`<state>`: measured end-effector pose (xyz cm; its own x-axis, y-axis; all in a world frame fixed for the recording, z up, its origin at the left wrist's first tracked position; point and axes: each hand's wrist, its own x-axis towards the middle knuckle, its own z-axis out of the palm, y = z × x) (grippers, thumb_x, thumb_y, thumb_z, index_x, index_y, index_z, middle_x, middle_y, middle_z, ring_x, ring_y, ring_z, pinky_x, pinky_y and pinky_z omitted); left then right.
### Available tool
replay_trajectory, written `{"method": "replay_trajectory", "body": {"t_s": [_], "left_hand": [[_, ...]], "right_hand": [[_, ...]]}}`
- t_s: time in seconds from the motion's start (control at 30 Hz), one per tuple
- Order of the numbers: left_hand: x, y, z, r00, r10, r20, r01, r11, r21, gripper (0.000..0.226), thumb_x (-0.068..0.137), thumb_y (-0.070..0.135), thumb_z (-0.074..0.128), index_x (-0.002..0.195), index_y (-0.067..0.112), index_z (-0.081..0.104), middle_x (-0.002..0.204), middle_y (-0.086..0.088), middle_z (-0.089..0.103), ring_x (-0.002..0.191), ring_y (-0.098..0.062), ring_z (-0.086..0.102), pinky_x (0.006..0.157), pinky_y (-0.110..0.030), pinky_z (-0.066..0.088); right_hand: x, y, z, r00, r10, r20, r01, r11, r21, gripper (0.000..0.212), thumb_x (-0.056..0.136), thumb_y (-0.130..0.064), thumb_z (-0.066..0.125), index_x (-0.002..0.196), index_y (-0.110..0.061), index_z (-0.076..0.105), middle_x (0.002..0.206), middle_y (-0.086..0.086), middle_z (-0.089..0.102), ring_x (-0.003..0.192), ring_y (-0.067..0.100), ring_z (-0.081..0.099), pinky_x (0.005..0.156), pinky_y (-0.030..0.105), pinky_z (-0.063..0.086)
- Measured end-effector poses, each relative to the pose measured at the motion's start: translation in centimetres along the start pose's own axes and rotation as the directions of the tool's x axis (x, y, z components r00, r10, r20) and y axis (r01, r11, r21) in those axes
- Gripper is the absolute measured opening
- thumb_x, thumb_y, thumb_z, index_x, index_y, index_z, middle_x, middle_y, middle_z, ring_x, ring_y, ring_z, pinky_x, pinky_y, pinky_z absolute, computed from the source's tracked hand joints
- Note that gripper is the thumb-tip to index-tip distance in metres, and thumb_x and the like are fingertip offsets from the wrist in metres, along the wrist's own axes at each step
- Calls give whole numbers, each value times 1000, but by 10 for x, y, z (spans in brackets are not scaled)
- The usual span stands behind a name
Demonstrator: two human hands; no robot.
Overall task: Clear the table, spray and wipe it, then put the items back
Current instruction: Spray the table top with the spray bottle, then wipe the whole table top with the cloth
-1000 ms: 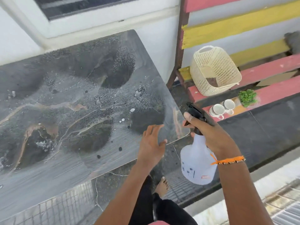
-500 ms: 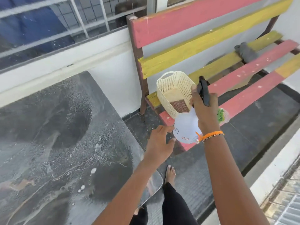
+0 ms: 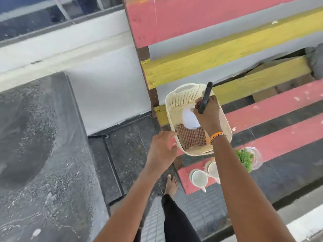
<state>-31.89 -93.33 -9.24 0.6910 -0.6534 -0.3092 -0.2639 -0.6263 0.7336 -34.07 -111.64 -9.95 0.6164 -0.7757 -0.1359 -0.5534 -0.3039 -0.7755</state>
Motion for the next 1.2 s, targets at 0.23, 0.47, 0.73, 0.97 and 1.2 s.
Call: {"method": "replay_trajectory", "body": {"t_s": [0.23, 0.47, 0.73, 0.97, 1.2], "left_hand": [[40, -5, 17, 994, -105, -20, 105, 994, -10, 38, 83, 6, 59, 120, 16, 57, 120, 0, 58, 108, -9, 50, 92, -16, 33], [55, -7, 35, 981, -187, 45, 189, 980, -58, 36, 87, 10, 56, 122, 17, 54, 121, 3, 54, 111, -7, 48, 93, -17, 33], [59, -18, 48, 969, -236, 74, 242, 965, -98, 37, 86, 8, 55, 122, 19, 55, 120, 5, 54, 103, 1, 48, 76, 3, 30], [47, -23, 46, 972, -228, 55, 233, 967, -106, 36, 86, 7, 54, 121, 16, 56, 118, 4, 56, 102, 1, 49, 83, -3, 32], [20, -19, 22, 975, -218, 32, 220, 956, -196, 32, 87, 11, 55, 116, 24, 56, 112, 11, 54, 96, 3, 49, 74, 2, 34]], "right_hand": [[49, 49, 51, 989, -12, 145, 7, 999, 41, 32, 74, 19, 52, 99, 1, 61, 101, 6, 38, 92, 40, 54, 86, 51, 48], [62, 73, 54, 985, 75, 158, -90, 992, 90, 38, 85, 9, 49, 116, -13, 54, 112, 0, 45, 89, 18, 58, 73, 17, 47], [36, 131, 75, 799, 515, 312, -399, 841, -366, 59, 89, -5, 49, 142, -3, 23, 147, 18, 22, 132, 40, 27, 112, 40, 22], [34, 139, 74, 849, 512, 132, -385, 770, -509, 34, 78, -5, 53, 112, -3, 56, 110, 22, 62, 120, 38, 38, 96, 39, 34], [-12, 88, 32, 912, 334, 239, -263, 922, -284, 19, 78, -16, 65, 85, -14, 47, 84, 2, 53, 85, 24, 50, 71, 30, 35]]}}
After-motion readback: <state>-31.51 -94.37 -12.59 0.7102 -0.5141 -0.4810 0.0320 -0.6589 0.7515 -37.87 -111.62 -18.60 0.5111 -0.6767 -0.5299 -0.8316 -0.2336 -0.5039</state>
